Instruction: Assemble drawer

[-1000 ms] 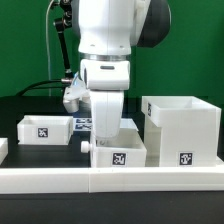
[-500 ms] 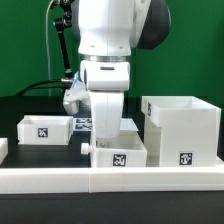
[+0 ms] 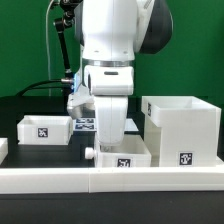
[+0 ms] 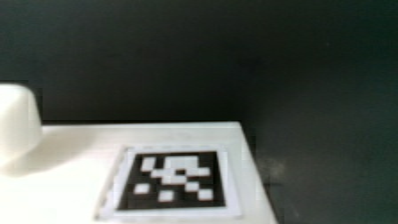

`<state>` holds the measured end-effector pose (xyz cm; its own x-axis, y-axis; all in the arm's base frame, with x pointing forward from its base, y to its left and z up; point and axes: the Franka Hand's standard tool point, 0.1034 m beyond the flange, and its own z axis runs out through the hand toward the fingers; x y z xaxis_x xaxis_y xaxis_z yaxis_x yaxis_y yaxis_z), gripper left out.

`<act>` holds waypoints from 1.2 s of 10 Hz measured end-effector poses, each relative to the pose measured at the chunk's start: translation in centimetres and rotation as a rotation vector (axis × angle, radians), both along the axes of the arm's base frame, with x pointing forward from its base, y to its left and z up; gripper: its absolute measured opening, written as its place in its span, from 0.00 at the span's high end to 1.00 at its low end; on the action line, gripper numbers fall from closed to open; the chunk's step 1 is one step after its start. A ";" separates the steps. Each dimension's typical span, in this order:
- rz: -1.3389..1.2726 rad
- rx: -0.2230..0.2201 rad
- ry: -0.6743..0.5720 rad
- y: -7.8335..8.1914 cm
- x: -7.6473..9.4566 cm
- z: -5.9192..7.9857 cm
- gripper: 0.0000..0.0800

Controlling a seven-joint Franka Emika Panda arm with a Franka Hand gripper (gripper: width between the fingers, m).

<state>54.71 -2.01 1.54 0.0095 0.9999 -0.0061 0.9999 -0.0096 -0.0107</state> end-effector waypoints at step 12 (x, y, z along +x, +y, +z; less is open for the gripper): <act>-0.009 0.000 0.007 0.0 -0.5 -0.1 0.95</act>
Offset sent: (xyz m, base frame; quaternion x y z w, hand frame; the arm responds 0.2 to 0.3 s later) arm 0.0000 0.0000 0.0000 -0.0650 0.0000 0.0000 0.9979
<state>54.25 -2.05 1.44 0.0183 0.9998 -0.0059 0.9997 -0.0184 -0.0181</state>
